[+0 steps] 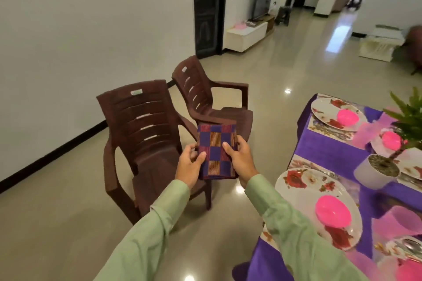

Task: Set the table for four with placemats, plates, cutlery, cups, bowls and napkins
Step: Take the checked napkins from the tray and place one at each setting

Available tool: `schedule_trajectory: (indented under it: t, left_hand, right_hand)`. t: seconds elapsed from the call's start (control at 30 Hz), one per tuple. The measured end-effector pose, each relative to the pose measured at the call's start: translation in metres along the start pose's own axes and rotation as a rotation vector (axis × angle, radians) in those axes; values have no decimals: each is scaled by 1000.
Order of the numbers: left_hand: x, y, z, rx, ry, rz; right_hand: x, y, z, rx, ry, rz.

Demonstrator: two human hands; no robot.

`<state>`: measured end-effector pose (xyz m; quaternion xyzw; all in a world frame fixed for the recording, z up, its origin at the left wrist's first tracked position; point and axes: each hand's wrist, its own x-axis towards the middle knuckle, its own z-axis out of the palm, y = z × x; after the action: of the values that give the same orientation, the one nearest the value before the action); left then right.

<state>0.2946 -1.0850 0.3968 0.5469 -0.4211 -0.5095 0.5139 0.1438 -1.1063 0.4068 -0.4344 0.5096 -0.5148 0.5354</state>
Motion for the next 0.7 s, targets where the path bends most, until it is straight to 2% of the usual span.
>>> schedule_trajectory:
  t: [0.1, 0.27, 0.5, 0.7]
  left_hand:
    - [43, 8, -5, 9, -73, 14]
    - [105, 11, 25, 98, -222, 33]
    - [174, 6, 110, 128, -445, 23]
    - [247, 5, 211, 154, -588, -12]
  right_hand:
    - [21, -10, 10, 1, 31, -2]
    - [47, -18, -17, 19, 106, 15]
    - [102, -5, -84, 51, 359, -20]
    - [176, -2, -157, 91, 562, -16]
